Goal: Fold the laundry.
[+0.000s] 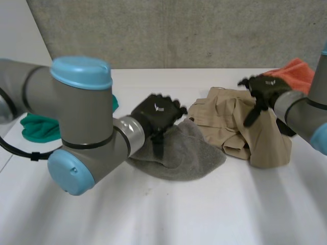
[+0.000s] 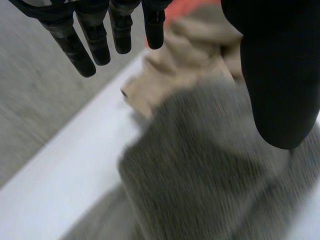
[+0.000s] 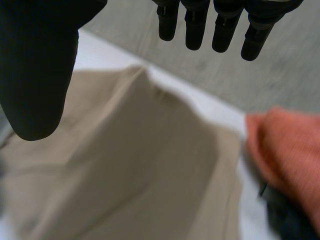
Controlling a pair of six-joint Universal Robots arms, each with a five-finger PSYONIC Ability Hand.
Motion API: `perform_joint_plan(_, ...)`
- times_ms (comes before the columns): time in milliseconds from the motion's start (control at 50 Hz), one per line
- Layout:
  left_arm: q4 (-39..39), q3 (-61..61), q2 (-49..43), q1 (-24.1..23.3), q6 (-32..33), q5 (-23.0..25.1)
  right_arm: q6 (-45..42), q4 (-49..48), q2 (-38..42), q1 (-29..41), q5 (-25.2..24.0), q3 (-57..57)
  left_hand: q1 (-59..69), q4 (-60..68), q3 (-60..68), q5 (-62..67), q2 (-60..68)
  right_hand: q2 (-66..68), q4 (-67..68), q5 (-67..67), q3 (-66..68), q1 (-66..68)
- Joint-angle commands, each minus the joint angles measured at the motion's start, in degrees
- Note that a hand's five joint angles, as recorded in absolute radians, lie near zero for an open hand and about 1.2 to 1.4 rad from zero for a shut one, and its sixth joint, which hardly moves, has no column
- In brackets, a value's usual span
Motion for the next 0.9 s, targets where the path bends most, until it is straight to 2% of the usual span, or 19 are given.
perform_joint_plan(20, 2.6, 2.3, -9.7, 1.5, 7.6, -0.4, -0.5, -4.4, -4.6, -0.9, -4.2, 12.9, -2.1, -1.7, -2.2, -3.0, -2.0, -2.3, -2.1, -2.8, -1.9, -3.0)
perform_joint_plan(80, 5.5, 4.6, -13.3, 1.9, 8.2, -1.2, -1.1, -9.6, -6.8, -1.3, -6.4, 18.4, -2.1, -1.7, -2.2, -3.0, -2.0, -2.3, -2.1, -2.8, -1.9, -3.0)
perform_joint_plan(100, 5.8, 5.2, -14.1, 2.0, 8.4, -1.5, -1.2, -10.8, -7.3, -1.5, -6.8, 19.5, 2.1, 2.5, 2.0, 1.2, 2.2, -2.3, -2.1, -2.8, -1.9, -3.0)
perform_joint_plan(160, 6.1, 7.0, -14.9, 2.2, 8.1, -3.6, -1.8, -14.4, -8.3, -1.6, -7.3, 22.7, 58.8, 59.2, 58.7, 57.9, 58.9, -2.3, -2.1, -2.8, -1.9, -3.0)
perform_joint_plan(180, 6.3, 7.4, -14.7, 2.3, 8.0, -4.5, -1.8, -15.1, -8.4, -1.6, -7.3, 23.0, 67.8, 68.2, 67.7, 66.9, 67.9, -2.3, -2.1, -2.8, -1.9, -3.0)
perform_joint_plan(200, 6.3, 7.9, -13.6, 3.1, 7.1, -6.7, -1.9, -16.1, -8.4, -1.8, -7.3, 23.6, 67.9, 68.3, 67.8, 67.0, 68.0, -2.3, -2.1, -2.8, -1.9, -3.0)
perform_joint_plan(280, 7.5, 7.7, -8.0, 5.8, 2.3, -10.1, -2.0, -16.5, -8.6, -2.5, -7.5, 23.6, 67.9, 68.3, 67.8, 67.0, 68.0, -2.3, -2.1, -2.8, -1.9, -3.0)
perform_joint_plan(340, 9.4, 7.8, -4.3, 8.9, -0.5, -10.4, -1.8, -16.3, -8.7, -2.6, -7.6, 23.4, 67.9, 68.3, 67.8, 67.0, 68.0, -2.3, -2.1, -2.8, -1.9, -3.0)
perform_joint_plan(400, 11.8, 8.8, 0.0, 14.3, -3.7, -10.1, -1.8, -16.1, -8.8, -2.3, -7.5, 23.0, 67.9, 68.3, 67.8, 67.0, 68.0, -2.3, -2.1, -2.8, -1.9, -3.0)
perform_joint_plan(420, 12.7, 10.4, 1.7, 17.7, -4.5, -9.8, -1.8, -16.0, -8.9, -1.9, -7.5, 23.0, 67.9, 68.3, 67.8, 67.0, 68.0, -2.3, -2.1, -2.8, -1.9, -3.0)
perform_joint_plan(460, 13.0, 12.8, 2.8, 20.3, -5.2, -9.6, -1.9, -15.8, -8.9, -1.6, -7.4, 23.0, 67.9, 68.3, 67.8, 67.0, 68.0, -2.3, -2.1, -2.8, -1.9, -3.0)
perform_joint_plan(480, 12.5, 15.6, 2.8, 23.0, -6.1, -9.6, -1.9, -15.6, -8.8, -1.2, -7.3, 22.9, 67.9, 68.3, 67.8, 67.0, 68.0, -2.3, -2.1, -2.8, -1.9, -3.0)
perform_joint_plan(580, 7.8, 23.7, 0.1, 28.7, -6.3, -9.2, -2.0, -15.4, -8.7, -0.4, -7.3, 23.2, 67.9, 68.3, 67.8, 67.0, 68.0, -2.3, -2.1, -2.8, -1.9, -3.0)
perform_joint_plan(700, 3.1, 29.3, -5.5, 32.0, -4.3, -7.9, -2.1, -15.4, -8.4, -0.2, -7.3, 23.3, 67.9, 68.3, 67.8, 67.0, 68.0, -2.3, -2.1, -2.8, -1.9, -3.0)
perform_joint_plan(780, 3.4, 29.9, -11.1, 32.9, 0.4, -7.7, -2.3, -15.4, -7.9, -0.2, -7.2, 23.3, 67.9, 68.3, 67.8, 67.0, 68.0, -2.3, -2.1, -2.8, -1.9, -3.0)
perform_joint_plan(860, 5.3, 29.9, -17.0, 33.5, 6.6, -9.3, -2.7, -15.4, -7.5, -0.1, -7.2, 23.4, 67.9, 68.3, 67.8, 67.0, 68.0, -2.3, -2.1, -2.8, -1.9, -3.0)
perform_joint_plan(900, 7.2, 30.3, -20.4, 34.1, 10.3, -12.1, -3.0, -15.4, -7.2, -0.1, -7.2, 23.5, 67.9, 68.3, 67.8, 67.0, 68.0, -2.3, -2.1, -2.8, -1.9, -3.0)
